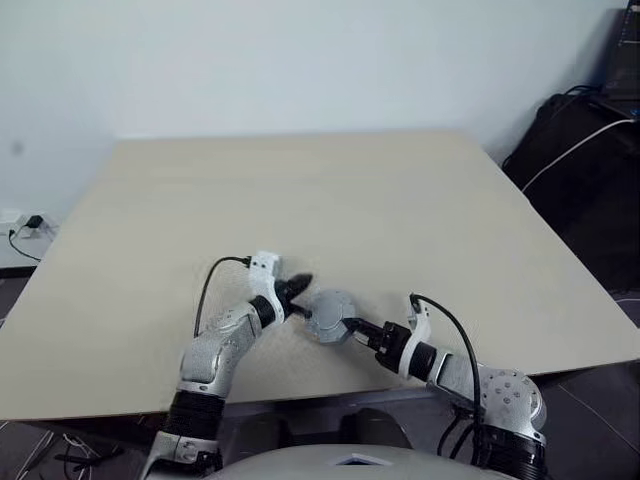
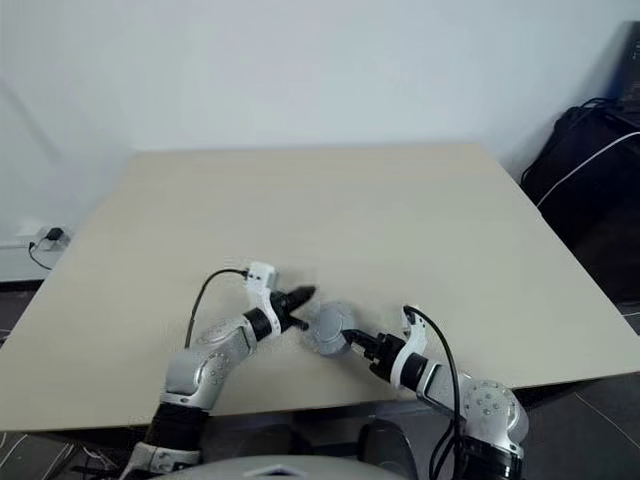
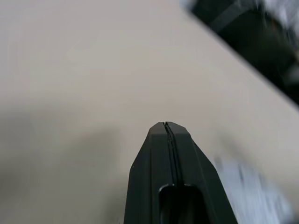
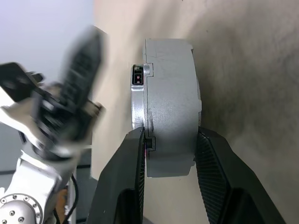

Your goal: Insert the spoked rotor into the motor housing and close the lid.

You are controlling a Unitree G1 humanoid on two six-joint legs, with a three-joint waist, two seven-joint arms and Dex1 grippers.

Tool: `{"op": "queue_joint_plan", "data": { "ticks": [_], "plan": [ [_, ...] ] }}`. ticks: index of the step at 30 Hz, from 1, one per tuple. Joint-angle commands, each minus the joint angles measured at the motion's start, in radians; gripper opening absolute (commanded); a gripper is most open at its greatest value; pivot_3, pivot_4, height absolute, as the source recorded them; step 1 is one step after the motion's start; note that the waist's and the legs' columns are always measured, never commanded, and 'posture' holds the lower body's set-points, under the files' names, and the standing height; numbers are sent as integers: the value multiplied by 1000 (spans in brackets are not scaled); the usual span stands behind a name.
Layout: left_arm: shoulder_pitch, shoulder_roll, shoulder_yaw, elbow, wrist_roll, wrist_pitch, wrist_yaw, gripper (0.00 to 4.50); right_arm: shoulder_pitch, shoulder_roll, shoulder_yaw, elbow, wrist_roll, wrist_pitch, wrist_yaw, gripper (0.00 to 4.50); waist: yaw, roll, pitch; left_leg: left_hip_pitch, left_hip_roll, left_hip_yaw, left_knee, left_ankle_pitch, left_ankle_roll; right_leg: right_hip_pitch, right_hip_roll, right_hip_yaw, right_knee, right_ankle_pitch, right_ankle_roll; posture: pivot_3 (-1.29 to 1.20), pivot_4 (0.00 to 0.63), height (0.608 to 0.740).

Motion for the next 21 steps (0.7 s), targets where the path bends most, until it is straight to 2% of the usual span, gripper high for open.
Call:
{"op": "queue_joint_plan", "data": {
  "ticks": [1,5,9,12,19,21],
  "plan": [
    [31,-9,66,-75,-53,-36,21,0,-5,23,-11,-25,66,13,-18,1206,0,1,1,0,0,0,-1,0,0,0,0,0,0,0,0,0,0,740],
    [116,-67,193,-136,-281,61,25,0,-16,64,-54,-31,140,-12,-52,1204,2,-1,5,-1,0,0,-1,0,0,-1,0,-1,0,0,0,0,0,740],
    [188,-124,301,-165,-614,266,89,0,-28,88,-62,-29,191,-22,-86,1199,2,-1,11,-3,0,0,-1,-1,2,-2,0,-1,-2,-1,1,0,0,740],
    [221,-157,338,-166,-741,308,182,0,-37,97,-59,-25,233,-30,-107,1198,3,-1,15,-4,-1,0,1,-1,2,-1,0,-1,-2,-1,1,0,0,740],
    [308,-219,311,-162,-981,312,246,0,-78,100,-42,-19,341,-80,-156,1198,2,-3,18,-4,-2,0,1,-2,3,-1,0,0,-3,-1,2,0,0,740],
    [326,-224,288,-159,-1036,314,245,385,-94,92,-27,-19,360,-89,-169,1198,2,-3,18,-4,-2,0,1,-2,3,-1,0,0,-3,-1,2,0,0,740]
  ]
}}
